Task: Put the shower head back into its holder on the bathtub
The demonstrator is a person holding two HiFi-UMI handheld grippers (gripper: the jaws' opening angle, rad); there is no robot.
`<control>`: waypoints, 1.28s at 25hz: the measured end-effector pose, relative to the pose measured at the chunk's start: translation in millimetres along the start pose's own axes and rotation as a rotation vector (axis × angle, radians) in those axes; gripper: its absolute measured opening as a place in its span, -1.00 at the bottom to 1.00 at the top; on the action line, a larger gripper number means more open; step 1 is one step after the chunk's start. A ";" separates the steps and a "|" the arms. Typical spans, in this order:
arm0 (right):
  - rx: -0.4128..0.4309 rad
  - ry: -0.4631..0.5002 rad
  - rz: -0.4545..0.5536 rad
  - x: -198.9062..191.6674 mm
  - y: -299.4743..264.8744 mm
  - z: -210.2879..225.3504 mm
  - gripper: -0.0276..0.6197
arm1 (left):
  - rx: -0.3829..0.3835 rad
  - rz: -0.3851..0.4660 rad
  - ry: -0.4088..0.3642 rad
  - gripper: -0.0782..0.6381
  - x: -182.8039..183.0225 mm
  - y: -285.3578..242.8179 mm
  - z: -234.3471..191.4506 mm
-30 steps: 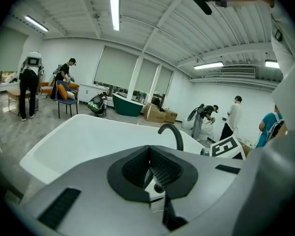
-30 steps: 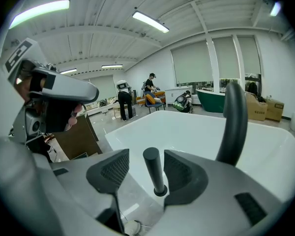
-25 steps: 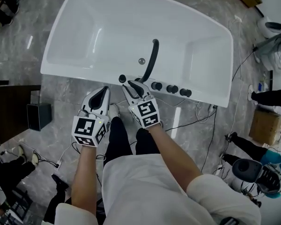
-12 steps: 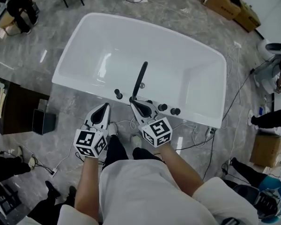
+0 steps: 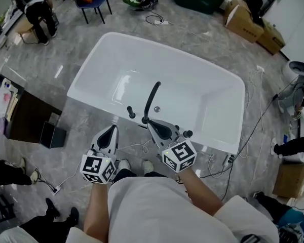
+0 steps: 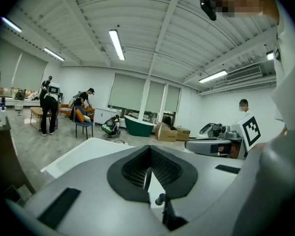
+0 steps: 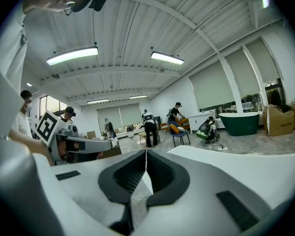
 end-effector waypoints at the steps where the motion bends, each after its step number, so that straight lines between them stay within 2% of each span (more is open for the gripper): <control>1: 0.000 0.005 0.004 2.9 1.0 -1.8 -0.86 | 0.003 0.009 0.002 -0.75 2.9 2.6 -1.3; 10: -0.017 0.046 0.031 34.0 18.4 -21.6 -0.86 | -0.049 0.042 -0.025 -0.75 29.5 23.2 -1.3; 16: -0.045 0.053 0.067 45.8 28.4 -38.2 -0.86 | -0.091 0.041 -0.043 -0.75 33.4 43.2 -7.1; 32: -0.140 0.077 0.110 58.8 25.2 -48.4 -0.86 | -0.100 0.081 -0.091 -0.75 44.5 40.9 -36.9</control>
Point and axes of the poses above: the fingertips, and each gripper's own axes: y backward along the fingers, z to its right, x out of its top, the point moved 6 cm from there along y, backward along the fingers, and after that the axes turned 9 degrees about z, right-handed, at the moved point
